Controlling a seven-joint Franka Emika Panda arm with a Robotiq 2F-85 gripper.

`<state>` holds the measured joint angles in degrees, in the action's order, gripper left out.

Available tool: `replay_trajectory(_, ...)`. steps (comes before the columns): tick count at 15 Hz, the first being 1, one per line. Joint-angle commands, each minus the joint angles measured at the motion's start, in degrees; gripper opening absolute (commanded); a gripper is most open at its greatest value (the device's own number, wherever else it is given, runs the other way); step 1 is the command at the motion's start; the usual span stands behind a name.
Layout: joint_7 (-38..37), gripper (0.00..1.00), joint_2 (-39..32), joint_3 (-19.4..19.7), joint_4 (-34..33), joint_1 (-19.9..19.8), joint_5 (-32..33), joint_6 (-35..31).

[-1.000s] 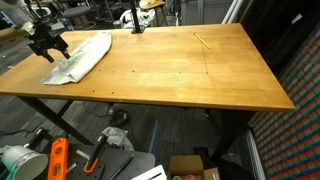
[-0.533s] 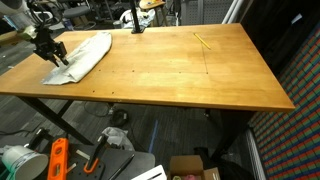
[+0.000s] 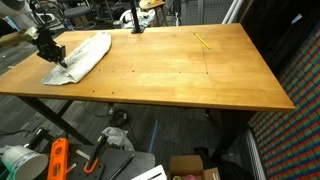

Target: Fold the towel in half

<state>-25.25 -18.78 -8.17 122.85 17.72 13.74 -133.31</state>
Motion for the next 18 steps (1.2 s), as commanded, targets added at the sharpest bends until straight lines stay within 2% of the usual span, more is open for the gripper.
replay_trajectory(1,6.13,0.10,4.83,-0.49,5.03,-1.68,-2.76,1.91)
replay_trajectory(6,13.23,0.08,9.43,-1.38,11.57,-3.47,-5.16,-0.69)
replay_trajectory(8,16.05,0.12,10.55,-2.44,13.22,-4.20,-9.52,-3.45)
replay_trajectory(9,17.51,0.35,10.87,-2.88,13.65,-4.43,-11.85,-4.03)
replay_trajectory(11,21.01,0.37,10.89,-4.17,13.91,-4.88,-17.94,-6.76)
replay_trajectory(16,30.11,0.74,12.15,-7.20,11.17,-5.84,-33.10,-5.93)
replay_trajectory(18,31.52,0.90,13.49,-7.20,9.90,-6.08,-37.56,-5.74)
